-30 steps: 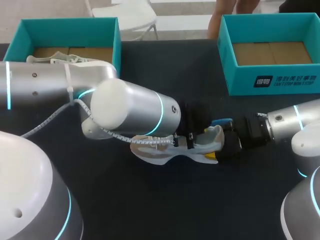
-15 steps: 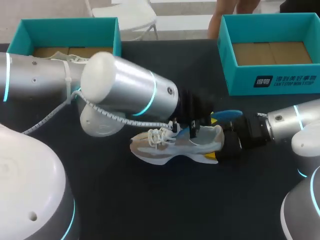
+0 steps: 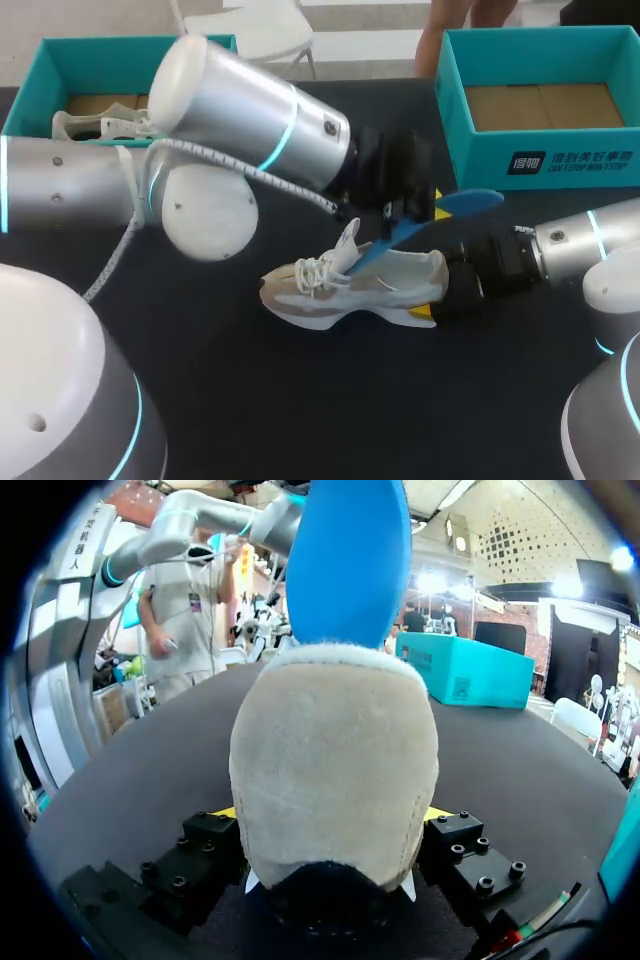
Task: Take the shoe out of the shoebox, open the shoe tongue, remove and reinsert the insole, then place the shoe into the shoebox
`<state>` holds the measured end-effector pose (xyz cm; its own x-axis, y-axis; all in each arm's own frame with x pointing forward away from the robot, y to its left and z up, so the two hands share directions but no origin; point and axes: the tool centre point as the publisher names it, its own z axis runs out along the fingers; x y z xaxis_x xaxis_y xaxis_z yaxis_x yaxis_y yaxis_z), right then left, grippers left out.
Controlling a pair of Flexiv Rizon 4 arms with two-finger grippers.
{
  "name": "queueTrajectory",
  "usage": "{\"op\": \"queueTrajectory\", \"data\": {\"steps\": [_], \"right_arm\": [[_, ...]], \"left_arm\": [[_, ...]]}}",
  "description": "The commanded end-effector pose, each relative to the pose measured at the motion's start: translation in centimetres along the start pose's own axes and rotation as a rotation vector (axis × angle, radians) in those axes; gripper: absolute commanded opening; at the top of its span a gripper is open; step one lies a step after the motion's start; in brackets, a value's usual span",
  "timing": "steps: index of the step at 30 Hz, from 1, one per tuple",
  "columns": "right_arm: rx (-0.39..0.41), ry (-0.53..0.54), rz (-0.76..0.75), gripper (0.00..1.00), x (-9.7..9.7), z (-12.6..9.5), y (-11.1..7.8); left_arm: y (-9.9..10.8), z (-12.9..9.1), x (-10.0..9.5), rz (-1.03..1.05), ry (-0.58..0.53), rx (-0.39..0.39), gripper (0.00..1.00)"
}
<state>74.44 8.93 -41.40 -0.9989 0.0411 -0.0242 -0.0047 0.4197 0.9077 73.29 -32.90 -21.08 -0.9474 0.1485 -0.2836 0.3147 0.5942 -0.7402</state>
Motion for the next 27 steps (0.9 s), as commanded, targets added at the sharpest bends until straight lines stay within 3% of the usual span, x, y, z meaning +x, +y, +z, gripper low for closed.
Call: {"op": "queueTrajectory", "data": {"steps": [1,15,27], "right_arm": [[0.004,-0.001,0.001,0.00,0.0,0.3,-0.2],[0.004,-0.001,0.001,0.00,0.0,0.3,-0.2],[0.004,-0.001,0.001,0.00,0.0,0.3,-0.2]], "left_arm": [[-1.3,-1.6,-0.7,0.024,0.141,0.022,0.00],[-5.2,-7.0,-2.1,0.018,0.211,0.247,0.00],[-6.3,-9.6,-2.5,-0.078,0.227,0.461,0.00]]}}
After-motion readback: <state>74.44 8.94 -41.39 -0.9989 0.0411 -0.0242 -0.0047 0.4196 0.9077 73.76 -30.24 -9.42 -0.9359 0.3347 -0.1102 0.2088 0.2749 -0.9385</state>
